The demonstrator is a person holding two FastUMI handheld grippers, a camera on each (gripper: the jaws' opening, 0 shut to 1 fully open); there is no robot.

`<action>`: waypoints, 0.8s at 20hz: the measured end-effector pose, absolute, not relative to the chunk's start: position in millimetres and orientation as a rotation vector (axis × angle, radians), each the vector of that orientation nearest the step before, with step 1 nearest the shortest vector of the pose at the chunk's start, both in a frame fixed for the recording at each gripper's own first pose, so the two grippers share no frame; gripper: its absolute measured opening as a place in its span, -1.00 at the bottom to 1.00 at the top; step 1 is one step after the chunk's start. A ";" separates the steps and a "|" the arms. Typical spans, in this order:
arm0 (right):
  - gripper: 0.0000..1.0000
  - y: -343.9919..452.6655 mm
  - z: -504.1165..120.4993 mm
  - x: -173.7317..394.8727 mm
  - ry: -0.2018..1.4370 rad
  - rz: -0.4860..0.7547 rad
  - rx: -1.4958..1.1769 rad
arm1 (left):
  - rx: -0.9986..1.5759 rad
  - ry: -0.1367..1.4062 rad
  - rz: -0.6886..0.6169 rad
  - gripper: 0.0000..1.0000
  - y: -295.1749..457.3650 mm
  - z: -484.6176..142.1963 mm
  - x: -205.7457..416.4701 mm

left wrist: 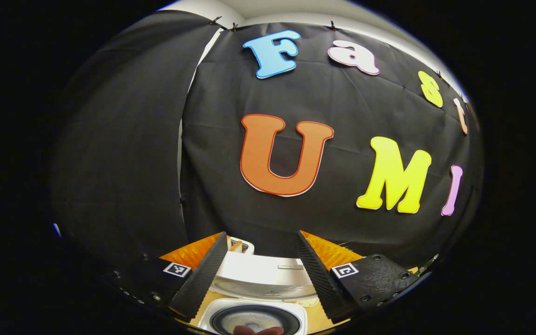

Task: Close the left gripper, press the button to open the rice cooker; take a wooden spoon from the chopstick holder with the right hand, scoop a spoonful of rice and pour it into the rice cooker, then put the wooden spoon back into the chopstick holder.

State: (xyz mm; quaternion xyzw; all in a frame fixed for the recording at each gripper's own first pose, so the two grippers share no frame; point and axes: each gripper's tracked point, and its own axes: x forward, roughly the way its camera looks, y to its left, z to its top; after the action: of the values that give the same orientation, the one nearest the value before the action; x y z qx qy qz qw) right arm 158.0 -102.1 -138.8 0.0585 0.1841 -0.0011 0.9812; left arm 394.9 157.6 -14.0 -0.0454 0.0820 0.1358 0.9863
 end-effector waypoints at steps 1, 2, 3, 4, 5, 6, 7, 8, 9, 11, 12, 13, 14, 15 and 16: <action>1.00 -101.1 -141.0 158.3 0.376 -0.006 0.125 | -0.082 0.163 0.281 0.90 159.8 -13.5 396.4; 1.00 -100.2 -143.9 157.1 0.383 -0.007 0.130 | -0.077 0.156 0.284 0.92 161.7 -12.6 397.5; 1.00 -99.2 -146.2 156.5 0.390 -0.008 0.133 | -0.077 0.158 0.288 0.92 163.5 -12.2 399.2; 1.00 -99.2 -148.3 156.2 0.397 -0.010 0.135 | -0.075 0.169 0.295 0.92 162.9 -15.3 397.5; 1.00 -95.2 -154.7 153.4 0.402 -0.011 0.137 | -0.065 0.173 0.300 0.92 163.6 -16.7 397.2; 1.00 -95.6 -154.5 153.7 0.400 -0.012 0.139 | -0.049 0.185 0.301 0.94 163.4 -20.0 396.9; 1.00 -96.4 -152.3 153.8 0.394 -0.014 0.138 | -0.025 0.196 0.300 0.94 162.3 -23.0 397.9; 1.00 -97.7 -151.0 153.2 0.386 -0.017 0.136 | -0.002 0.207 0.296 0.94 161.7 -25.4 396.3; 0.99 -98.6 -149.7 151.9 0.383 -0.019 0.136 | 0.020 0.221 0.290 0.94 161.5 -26.6 395.1; 1.00 -99.0 -148.3 147.9 0.372 -0.020 0.141 | 0.031 0.244 0.270 0.95 158.7 -27.3 385.9; 1.00 -99.8 -147.7 145.9 0.365 -0.023 0.146 | 0.025 0.261 0.260 0.94 158.1 -28.5 379.5; 1.00 -99.9 -149.2 142.7 0.365 -0.027 0.154 | 0.018 0.278 0.251 0.94 156.5 -29.2 374.4; 1.00 -99.4 -151.6 138.9 0.368 -0.029 0.166 | 0.016 0.300 0.247 0.95 154.9 -32.1 369.2; 1.00 -98.3 -154.8 135.9 0.378 -0.027 0.178 | 0.015 0.321 0.240 0.96 153.5 -35.0 364.6; 1.00 -96.4 -159.2 132.4 0.388 -0.024 0.188 | 0.013 0.348 0.228 0.96 149.5 -38.2 357.2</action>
State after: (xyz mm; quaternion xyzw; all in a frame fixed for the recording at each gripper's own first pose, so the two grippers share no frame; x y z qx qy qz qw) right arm 132.4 -96.4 -159.2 0.0931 0.1927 -0.0118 0.9768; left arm 357.2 149.5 -38.2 0.0063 0.1726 0.1134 0.9784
